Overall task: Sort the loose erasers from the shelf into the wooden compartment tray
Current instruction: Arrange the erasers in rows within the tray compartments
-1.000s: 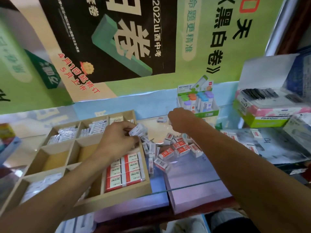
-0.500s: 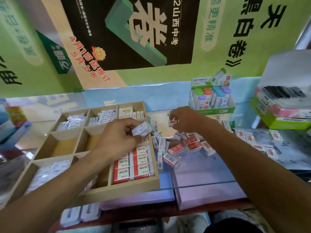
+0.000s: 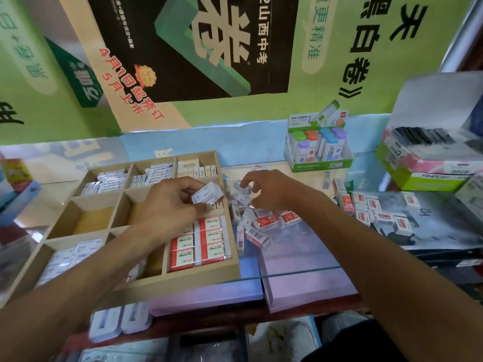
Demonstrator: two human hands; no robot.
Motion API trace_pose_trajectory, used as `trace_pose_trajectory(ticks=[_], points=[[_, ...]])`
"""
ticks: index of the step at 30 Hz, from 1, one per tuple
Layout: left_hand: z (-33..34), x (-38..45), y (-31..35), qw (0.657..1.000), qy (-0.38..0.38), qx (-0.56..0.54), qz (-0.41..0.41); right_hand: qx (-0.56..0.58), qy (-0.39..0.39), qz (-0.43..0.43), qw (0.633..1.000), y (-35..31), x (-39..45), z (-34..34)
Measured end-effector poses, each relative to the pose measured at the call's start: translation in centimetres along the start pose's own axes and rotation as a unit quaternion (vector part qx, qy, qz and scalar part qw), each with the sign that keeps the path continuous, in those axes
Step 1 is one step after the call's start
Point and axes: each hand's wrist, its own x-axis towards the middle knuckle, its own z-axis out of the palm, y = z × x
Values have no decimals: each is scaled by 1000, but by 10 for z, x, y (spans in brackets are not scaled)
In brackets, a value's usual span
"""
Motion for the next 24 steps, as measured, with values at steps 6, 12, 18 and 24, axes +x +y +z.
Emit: trace_pose_trajectory(ticks=[6, 12, 18, 24], points=[[-2, -5, -1, 1000, -3, -14, 8, 12, 59, 17, 998, 11, -5, 8], [-6, -8, -1, 1000, -1, -27, 8, 10, 119, 50, 992, 12, 17, 16], [-10, -6, -4, 999, 11, -46, -6, 41, 159, 81, 983, 7, 38, 19], [-15, -5, -4, 996, 20, -82, -32, 146, 165, 104, 970, -10, 30, 14]])
